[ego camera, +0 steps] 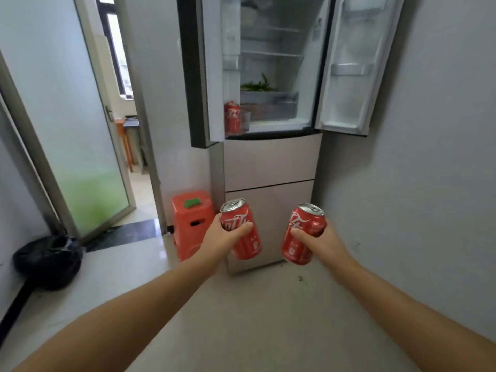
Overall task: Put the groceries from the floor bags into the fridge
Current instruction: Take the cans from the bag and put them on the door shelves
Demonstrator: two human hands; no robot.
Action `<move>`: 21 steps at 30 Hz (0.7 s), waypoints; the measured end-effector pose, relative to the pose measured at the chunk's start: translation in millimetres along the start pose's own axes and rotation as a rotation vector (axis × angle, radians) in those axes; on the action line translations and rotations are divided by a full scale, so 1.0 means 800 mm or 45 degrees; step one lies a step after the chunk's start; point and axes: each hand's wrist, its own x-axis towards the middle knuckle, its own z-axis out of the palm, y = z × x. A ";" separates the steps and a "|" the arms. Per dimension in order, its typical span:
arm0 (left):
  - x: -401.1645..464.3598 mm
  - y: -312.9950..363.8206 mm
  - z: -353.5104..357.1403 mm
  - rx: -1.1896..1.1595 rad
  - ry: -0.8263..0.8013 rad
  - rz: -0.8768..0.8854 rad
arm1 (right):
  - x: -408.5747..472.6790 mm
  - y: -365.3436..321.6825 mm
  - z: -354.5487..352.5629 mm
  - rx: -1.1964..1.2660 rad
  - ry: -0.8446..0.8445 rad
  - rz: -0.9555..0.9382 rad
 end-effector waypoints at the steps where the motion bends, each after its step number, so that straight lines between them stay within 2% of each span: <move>1: 0.026 0.005 0.008 -0.012 -0.016 0.007 | 0.024 -0.004 -0.006 -0.012 -0.014 -0.008; 4: 0.113 0.024 0.035 0.004 -0.038 0.082 | 0.100 -0.022 -0.024 -0.053 -0.007 -0.035; 10: 0.297 0.085 0.102 -0.029 -0.109 0.148 | 0.254 -0.075 -0.068 -0.053 0.139 -0.139; 14: 0.385 0.124 0.140 -0.028 -0.154 0.225 | 0.348 -0.102 -0.091 -0.041 0.194 -0.184; 17: 0.432 0.150 0.155 -0.026 -0.162 0.279 | 0.417 -0.115 -0.091 -0.003 0.157 -0.232; 21: 0.492 0.194 0.159 0.009 -0.120 0.420 | 0.520 -0.144 -0.078 0.031 -0.002 -0.336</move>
